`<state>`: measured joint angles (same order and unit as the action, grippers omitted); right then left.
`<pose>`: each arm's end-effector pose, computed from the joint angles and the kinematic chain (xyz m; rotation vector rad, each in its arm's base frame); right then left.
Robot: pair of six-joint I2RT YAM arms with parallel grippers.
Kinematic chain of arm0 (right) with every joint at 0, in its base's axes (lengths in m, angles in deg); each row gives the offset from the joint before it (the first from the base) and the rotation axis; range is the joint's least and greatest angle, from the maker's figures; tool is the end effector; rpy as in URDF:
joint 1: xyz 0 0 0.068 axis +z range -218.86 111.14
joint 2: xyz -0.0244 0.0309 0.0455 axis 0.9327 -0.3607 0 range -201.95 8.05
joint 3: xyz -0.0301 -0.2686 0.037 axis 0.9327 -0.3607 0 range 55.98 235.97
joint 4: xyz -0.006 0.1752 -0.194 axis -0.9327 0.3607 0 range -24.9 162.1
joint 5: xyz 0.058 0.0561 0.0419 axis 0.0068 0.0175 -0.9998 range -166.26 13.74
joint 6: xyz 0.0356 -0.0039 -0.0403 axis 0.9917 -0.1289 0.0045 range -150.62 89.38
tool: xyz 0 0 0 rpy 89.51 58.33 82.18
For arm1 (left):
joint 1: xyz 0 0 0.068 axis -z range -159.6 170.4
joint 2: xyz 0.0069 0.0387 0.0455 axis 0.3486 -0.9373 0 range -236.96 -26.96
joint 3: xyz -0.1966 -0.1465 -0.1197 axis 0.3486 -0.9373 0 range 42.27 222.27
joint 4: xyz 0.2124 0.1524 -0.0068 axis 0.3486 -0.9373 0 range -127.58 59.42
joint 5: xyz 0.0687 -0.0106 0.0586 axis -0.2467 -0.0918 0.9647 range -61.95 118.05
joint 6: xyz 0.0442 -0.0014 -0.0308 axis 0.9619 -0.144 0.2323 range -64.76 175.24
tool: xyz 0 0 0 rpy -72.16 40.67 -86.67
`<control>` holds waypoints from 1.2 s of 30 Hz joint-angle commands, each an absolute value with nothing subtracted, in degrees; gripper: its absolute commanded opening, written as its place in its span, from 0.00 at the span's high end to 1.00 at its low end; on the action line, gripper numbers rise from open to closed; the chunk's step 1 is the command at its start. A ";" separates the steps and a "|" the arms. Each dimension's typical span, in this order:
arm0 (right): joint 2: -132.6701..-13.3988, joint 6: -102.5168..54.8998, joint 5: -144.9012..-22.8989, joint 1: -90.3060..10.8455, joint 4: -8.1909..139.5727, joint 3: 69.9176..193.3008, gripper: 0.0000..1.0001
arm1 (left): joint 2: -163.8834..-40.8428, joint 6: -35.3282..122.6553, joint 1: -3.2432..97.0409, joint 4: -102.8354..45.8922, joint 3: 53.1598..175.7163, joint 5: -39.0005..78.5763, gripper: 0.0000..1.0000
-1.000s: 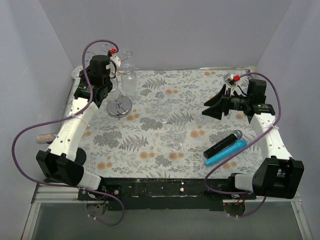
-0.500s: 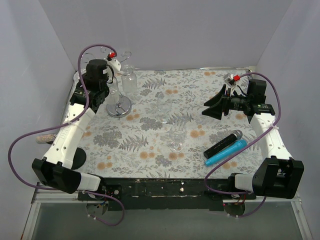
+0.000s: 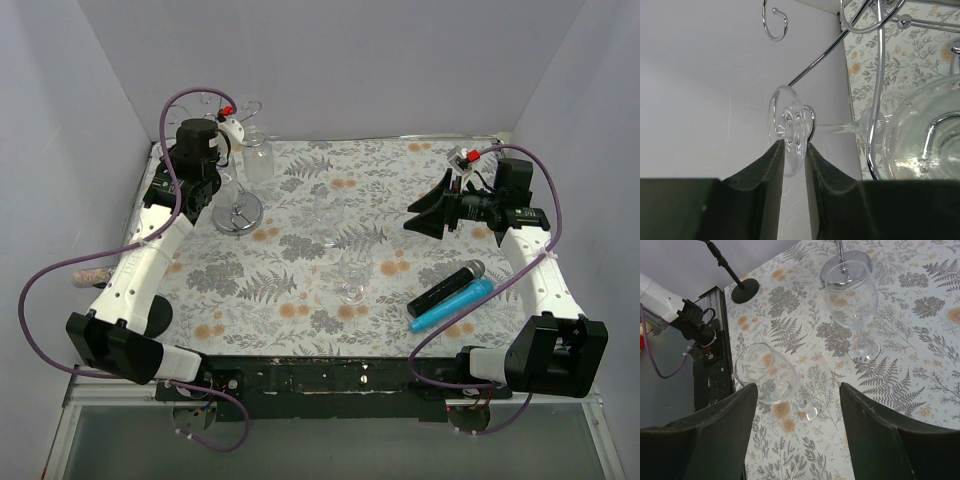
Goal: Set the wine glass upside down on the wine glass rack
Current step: Turn the wine glass upside down at the wine rack.
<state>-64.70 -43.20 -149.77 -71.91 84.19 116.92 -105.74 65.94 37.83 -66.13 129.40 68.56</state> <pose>0.2676 0.0200 0.3310 -0.8656 1.6477 1.1360 0.2857 -0.0655 0.4213 0.0475 1.9800 0.6425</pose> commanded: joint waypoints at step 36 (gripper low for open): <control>-64.02 -44.77 -148.07 -72.28 83.11 116.44 0.26 | -97.63 40.48 38.24 -75.31 133.42 64.35 0.11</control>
<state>-64.70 -43.90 -148.27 -71.91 84.21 116.88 -101.98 44.61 38.14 -73.54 132.44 65.24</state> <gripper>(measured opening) 0.743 0.867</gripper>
